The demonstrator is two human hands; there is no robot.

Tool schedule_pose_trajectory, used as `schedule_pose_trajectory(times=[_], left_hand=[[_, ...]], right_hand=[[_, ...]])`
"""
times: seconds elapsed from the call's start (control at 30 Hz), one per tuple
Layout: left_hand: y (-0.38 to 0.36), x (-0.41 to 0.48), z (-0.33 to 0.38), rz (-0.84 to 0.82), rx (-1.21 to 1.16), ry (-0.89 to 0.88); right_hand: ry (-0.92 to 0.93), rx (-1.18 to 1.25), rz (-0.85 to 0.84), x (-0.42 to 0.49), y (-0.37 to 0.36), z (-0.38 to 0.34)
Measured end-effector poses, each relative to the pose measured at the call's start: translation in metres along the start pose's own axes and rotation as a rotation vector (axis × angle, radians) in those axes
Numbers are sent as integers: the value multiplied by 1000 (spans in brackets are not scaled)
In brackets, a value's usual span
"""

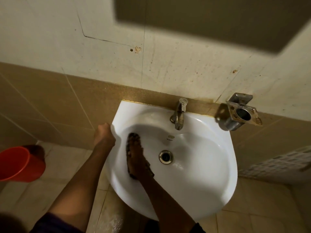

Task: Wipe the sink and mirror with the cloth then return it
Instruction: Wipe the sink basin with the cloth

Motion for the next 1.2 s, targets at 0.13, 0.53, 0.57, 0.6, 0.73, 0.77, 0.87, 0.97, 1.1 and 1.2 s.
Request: schedule_pose_trajectory(times=[0.13, 0.53, 0.57, 0.6, 0.73, 0.77, 0.87, 0.97, 1.1, 1.2], left_hand=[[3, -5, 5, 46, -5, -25], [1, -5, 0, 55, -25, 23], [1, -5, 1, 63, -21, 14], [0, -5, 1, 73, -8, 8], [-1, -3, 6, 77, 20, 3], [-2, -2, 6, 73, 18, 9], [-2, -1, 3, 63, 22, 29], [-2, 2, 2, 74, 3, 28], [-2, 4, 0, 79, -47, 21], [-2, 5, -2, 90, -71, 20]], right_hand=[[430, 2, -261, -52, 2, -5], [641, -798, -250, -27, 173, 212], [717, -864, -191, -26, 174, 201], [775, -962, -105, -21, 173, 179], [1237, -1010, 20, 4, 121, 70], [1256, -1088, -10, 14, 104, 47], [1214, -1332, -198, 40, 66, 33], [1171, -1357, -212, 46, 71, 37], [1068, -1368, -296, 20, 103, 89], [902, -1235, -459, -9, 157, 152]])
Point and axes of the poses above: each hand's wrist, its own x-axis towards the middle knuckle, its own y-axis out of the back of the hand, z = x × y, the point moved 6 cm from there along x, towards the middle knuckle, and after that the axes turned 2 degrees about x, right-handed, at the moved point
